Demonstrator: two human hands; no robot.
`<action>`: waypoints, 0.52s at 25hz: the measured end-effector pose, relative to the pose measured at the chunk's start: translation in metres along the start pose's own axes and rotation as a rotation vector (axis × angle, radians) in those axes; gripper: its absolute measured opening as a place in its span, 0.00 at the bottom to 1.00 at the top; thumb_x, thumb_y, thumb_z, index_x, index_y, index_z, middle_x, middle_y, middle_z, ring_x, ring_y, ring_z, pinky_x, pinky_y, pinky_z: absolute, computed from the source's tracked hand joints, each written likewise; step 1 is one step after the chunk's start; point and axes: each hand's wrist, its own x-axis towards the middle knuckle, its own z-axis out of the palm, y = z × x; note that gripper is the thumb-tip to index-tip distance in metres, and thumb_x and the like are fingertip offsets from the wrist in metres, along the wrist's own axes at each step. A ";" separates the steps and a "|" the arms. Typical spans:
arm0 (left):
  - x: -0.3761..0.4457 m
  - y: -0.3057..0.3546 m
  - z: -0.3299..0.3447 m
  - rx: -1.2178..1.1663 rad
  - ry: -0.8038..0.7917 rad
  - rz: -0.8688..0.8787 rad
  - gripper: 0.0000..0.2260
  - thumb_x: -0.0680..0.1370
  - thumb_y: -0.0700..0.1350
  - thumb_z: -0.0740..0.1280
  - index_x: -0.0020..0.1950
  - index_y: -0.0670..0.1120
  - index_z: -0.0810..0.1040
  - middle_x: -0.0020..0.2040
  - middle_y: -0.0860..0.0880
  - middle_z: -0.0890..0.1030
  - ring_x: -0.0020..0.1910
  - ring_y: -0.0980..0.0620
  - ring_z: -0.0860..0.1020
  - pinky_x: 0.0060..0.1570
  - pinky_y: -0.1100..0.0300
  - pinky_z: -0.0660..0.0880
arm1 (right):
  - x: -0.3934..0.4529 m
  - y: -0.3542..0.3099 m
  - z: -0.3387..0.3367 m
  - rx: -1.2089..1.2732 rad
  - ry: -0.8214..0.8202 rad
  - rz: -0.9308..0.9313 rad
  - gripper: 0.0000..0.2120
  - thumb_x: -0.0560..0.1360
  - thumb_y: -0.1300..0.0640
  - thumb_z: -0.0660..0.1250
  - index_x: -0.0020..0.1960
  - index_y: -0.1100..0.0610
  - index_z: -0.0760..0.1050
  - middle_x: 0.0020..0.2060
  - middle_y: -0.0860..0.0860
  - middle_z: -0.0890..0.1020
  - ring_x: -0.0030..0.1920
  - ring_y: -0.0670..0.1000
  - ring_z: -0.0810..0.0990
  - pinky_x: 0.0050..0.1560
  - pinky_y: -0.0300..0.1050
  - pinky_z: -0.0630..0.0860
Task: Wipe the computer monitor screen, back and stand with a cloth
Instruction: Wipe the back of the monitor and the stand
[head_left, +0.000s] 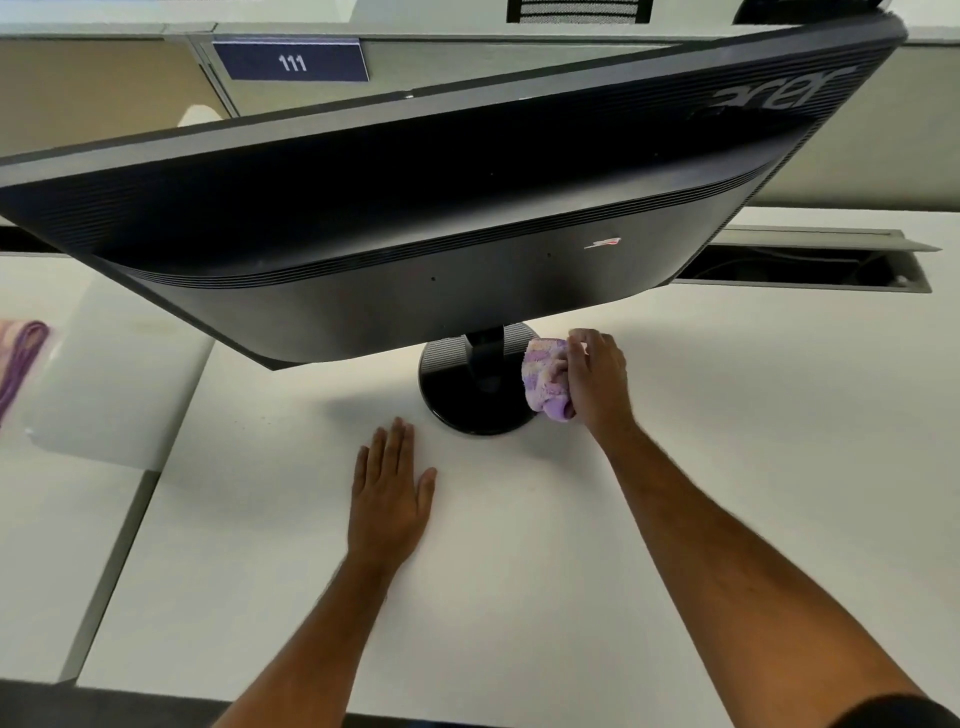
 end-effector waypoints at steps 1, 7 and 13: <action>0.000 0.001 0.000 0.002 0.000 -0.003 0.32 0.85 0.60 0.51 0.85 0.45 0.55 0.86 0.48 0.54 0.85 0.47 0.51 0.83 0.49 0.48 | -0.004 0.002 0.002 -0.017 -0.029 -0.065 0.19 0.83 0.46 0.56 0.67 0.54 0.75 0.65 0.55 0.78 0.64 0.57 0.76 0.67 0.54 0.70; 0.001 -0.001 0.001 0.016 -0.011 -0.006 0.32 0.85 0.59 0.52 0.86 0.46 0.54 0.86 0.48 0.53 0.85 0.49 0.49 0.83 0.50 0.47 | -0.020 0.009 0.024 -0.222 -0.250 -0.332 0.30 0.79 0.39 0.53 0.75 0.53 0.71 0.72 0.52 0.74 0.69 0.58 0.73 0.72 0.53 0.68; 0.001 -0.002 0.000 0.012 -0.035 -0.013 0.32 0.85 0.59 0.52 0.86 0.47 0.52 0.86 0.50 0.50 0.85 0.49 0.46 0.83 0.49 0.47 | 0.002 -0.026 0.034 -0.341 -0.265 -0.309 0.19 0.82 0.55 0.63 0.72 0.58 0.74 0.69 0.57 0.72 0.66 0.59 0.70 0.68 0.54 0.70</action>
